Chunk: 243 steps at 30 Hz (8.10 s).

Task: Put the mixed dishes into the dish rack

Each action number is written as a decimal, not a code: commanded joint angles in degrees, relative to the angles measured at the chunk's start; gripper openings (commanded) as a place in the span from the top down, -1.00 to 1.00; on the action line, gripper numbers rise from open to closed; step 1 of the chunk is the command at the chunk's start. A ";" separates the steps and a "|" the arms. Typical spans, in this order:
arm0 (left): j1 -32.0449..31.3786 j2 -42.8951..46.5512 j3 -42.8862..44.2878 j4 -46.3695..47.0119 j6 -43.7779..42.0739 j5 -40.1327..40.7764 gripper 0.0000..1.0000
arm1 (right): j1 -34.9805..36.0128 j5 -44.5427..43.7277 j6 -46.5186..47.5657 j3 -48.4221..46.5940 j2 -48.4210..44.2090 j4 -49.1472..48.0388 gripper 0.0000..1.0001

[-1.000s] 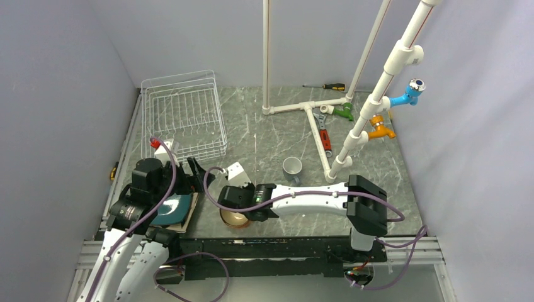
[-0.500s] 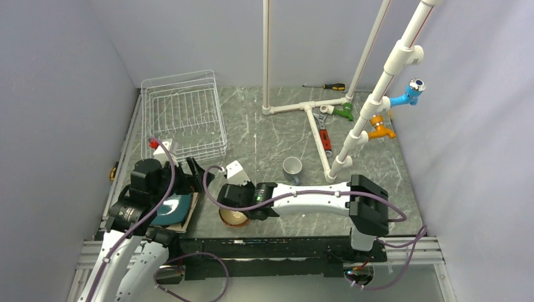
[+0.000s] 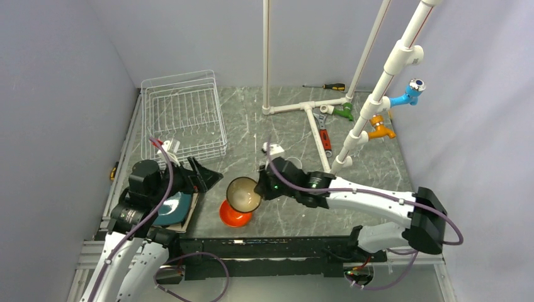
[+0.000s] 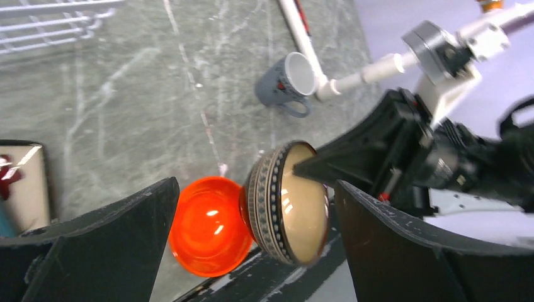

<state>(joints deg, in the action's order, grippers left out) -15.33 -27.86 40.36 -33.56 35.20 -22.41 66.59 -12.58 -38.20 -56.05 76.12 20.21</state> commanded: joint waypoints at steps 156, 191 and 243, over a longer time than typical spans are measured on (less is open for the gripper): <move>13.75 -74.89 69.89 -8.71 -20.99 27.25 1.00 | -19.80 13.97 10.13 0.46 -12.90 2.52 -0.82; 12.18 -104.77 82.14 9.43 -73.20 55.50 1.00 | -33.29 22.15 16.54 -3.89 -8.86 8.50 -0.82; 11.47 -103.36 72.77 13.15 -80.98 55.18 -0.99 | -33.89 23.96 12.09 -1.42 -10.85 4.83 -0.80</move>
<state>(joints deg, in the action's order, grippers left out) -3.68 -138.37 113.21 -18.65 -50.28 35.99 33.01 10.26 -24.49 -57.56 67.16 28.03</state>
